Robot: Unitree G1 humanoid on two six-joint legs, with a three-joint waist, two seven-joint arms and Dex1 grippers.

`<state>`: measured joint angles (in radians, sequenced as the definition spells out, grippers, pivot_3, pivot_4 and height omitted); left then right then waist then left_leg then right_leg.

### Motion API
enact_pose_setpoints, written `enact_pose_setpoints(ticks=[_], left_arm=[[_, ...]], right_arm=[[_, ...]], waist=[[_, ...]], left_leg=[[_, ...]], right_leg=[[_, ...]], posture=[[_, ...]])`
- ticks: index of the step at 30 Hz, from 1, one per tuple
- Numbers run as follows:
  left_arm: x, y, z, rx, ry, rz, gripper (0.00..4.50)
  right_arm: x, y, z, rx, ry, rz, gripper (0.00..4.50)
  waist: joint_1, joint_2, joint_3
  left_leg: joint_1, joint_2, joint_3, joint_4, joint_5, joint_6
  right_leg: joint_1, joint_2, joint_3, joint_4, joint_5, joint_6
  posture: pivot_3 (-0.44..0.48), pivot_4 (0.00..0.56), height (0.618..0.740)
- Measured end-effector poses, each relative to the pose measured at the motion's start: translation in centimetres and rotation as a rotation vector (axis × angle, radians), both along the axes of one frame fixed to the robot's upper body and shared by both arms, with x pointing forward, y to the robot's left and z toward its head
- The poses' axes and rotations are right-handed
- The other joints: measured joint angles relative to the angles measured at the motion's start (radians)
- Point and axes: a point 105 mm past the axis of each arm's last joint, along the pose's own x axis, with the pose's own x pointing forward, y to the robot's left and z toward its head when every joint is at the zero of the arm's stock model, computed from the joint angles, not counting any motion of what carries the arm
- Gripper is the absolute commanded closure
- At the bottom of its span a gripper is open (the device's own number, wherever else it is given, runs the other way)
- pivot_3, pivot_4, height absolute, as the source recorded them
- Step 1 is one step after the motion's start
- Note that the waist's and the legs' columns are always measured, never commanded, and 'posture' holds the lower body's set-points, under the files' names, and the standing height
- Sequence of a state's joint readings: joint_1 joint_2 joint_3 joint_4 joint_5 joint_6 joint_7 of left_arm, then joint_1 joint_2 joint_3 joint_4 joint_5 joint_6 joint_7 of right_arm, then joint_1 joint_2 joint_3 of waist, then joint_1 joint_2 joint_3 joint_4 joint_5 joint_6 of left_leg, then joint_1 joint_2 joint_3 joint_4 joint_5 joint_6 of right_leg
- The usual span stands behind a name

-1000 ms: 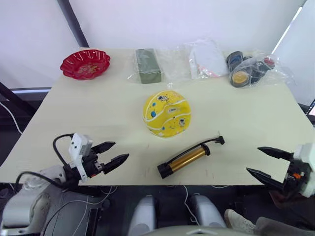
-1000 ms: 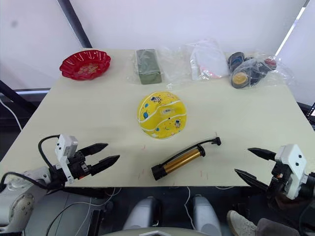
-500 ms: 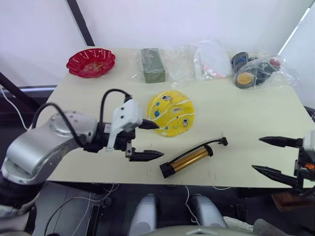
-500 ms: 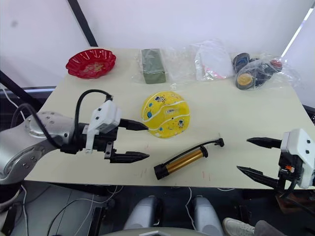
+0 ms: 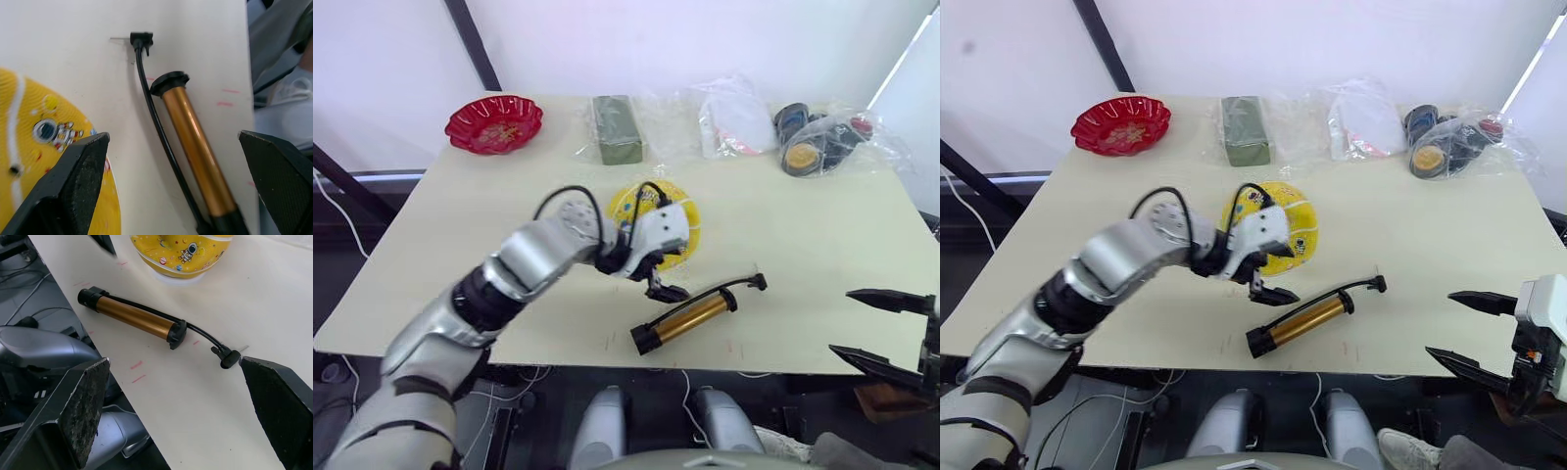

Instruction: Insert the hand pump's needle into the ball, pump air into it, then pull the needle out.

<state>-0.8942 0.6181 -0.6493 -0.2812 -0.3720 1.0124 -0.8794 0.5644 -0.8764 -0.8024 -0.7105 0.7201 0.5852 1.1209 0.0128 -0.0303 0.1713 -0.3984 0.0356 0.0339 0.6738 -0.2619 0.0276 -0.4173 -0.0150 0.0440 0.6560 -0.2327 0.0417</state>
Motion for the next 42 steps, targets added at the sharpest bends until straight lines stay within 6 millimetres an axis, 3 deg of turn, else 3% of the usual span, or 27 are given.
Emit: enact_pose_setpoints(ticks=[5,8,14,16,22,34,42], left_arm=[[0.3,-2.5,-1.4,0.036,-0.060,-0.037,0.00],[1.0,-3.1,-2.4,0.072,-0.099,-0.039,0.76],[1.6,-4.1,-3.2,0.096,-0.151,-0.063,0.76],[2.1,-4.4,-4.6,0.147,-0.174,-0.071,0.76],[2.6,-4.9,-5.8,0.191,-0.222,-0.088,0.76],[2.5,-6.8,-8.6,0.198,-0.183,-0.066,0.76],[3.2,-9.1,-9.0,0.133,-0.121,0.024,0.76]], right_arm=[[0.0,-0.1,-0.1,0.007,-0.009,-0.030,0.08],[0.0,-0.1,-0.3,0.013,-0.015,-0.047,0.00],[0.0,0.0,-0.4,0.022,-0.022,-0.064,0.00],[0.0,0.1,-0.6,0.028,-0.022,-0.071,0.00],[-0.3,0.2,-0.9,0.033,-0.008,-0.082,0.00],[-0.6,0.6,-1.1,0.029,-0.011,-0.096,0.00],[-0.9,0.8,-1.6,0.026,0.014,-0.114,0.00]], waist=[[0.000,0.000,0.000],[-0.001,0.001,0.000],[0.000,0.001,0.000],[0.001,0.001,0.000],[0.001,0.001,-0.001],[0.001,0.001,-0.001],[0.002,0.002,-0.001]], left_leg=[[0.000,0.000,-0.002,0.000,0.000,0.000],[0.000,0.000,-0.003,0.000,0.000,0.000],[0.000,0.000,-0.003,0.001,0.000,0.000],[0.000,0.000,-0.003,0.001,0.000,0.000],[0.000,0.000,-0.004,0.001,0.000,0.000],[-0.001,0.000,-0.004,0.001,0.000,0.000],[-0.002,-0.004,-0.009,0.003,0.000,0.000]], right_leg=[[0.000,0.000,0.000,0.001,0.000,0.000],[0.000,0.000,0.000,0.001,0.000,0.000],[0.000,0.000,0.000,0.001,0.000,0.000],[0.000,0.000,0.000,0.001,0.000,0.000],[0.000,0.000,-0.001,0.001,0.000,0.000],[0.000,0.000,-0.001,0.001,0.000,0.000],[0.001,-0.001,-0.001,0.001,0.000,0.000]], posture=[[0.000,0.150,0.740],[0.000,0.150,0.740],[0.000,0.150,0.740],[0.000,0.150,0.740],[0.000,0.150,0.740],[0.000,0.150,0.740],[0.000,0.150,0.740]])
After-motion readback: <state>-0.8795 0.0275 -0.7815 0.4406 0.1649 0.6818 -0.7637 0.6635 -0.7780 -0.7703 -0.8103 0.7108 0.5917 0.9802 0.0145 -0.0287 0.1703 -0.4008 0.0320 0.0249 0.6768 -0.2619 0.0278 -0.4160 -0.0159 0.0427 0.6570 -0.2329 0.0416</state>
